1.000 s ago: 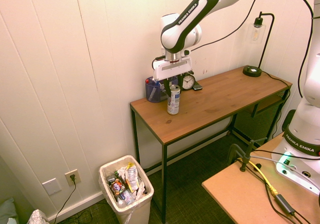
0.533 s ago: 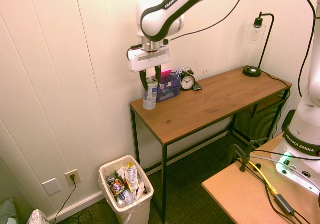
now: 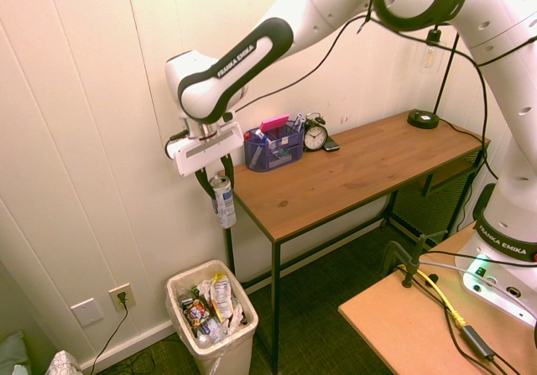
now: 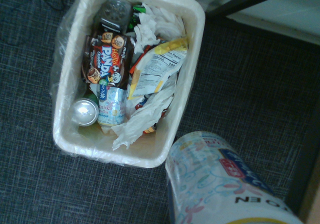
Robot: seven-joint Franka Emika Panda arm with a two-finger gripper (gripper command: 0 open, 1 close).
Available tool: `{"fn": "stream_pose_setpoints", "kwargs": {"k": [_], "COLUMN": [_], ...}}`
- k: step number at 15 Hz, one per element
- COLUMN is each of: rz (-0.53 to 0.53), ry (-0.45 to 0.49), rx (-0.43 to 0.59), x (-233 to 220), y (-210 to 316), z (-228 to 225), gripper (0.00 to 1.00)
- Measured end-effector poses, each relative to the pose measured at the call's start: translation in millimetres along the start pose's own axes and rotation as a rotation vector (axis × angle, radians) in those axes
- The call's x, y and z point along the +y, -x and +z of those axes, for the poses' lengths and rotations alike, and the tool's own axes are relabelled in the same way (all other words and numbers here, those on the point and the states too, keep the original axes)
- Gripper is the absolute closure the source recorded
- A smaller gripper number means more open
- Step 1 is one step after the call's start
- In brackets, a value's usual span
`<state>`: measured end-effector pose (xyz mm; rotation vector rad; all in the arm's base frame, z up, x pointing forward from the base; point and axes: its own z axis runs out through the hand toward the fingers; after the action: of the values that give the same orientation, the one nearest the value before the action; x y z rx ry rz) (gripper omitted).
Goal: Throw the can in the trash bin
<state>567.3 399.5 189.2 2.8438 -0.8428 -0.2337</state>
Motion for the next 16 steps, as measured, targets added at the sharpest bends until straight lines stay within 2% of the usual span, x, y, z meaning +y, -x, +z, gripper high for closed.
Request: {"fn": "stream_pose_setpoints", "kwargs": {"k": [4,5,16], "rz": [-0.019,-0.023,-0.040], "ry": [-0.006,0.004,-0.015], "rx": [-0.108,-0.131,-0.148], "x": [-35,-41,-56], "y": [-12,-11,-12], "z": [52,61,54], "gripper": [1.00,0.00,0.00]}}
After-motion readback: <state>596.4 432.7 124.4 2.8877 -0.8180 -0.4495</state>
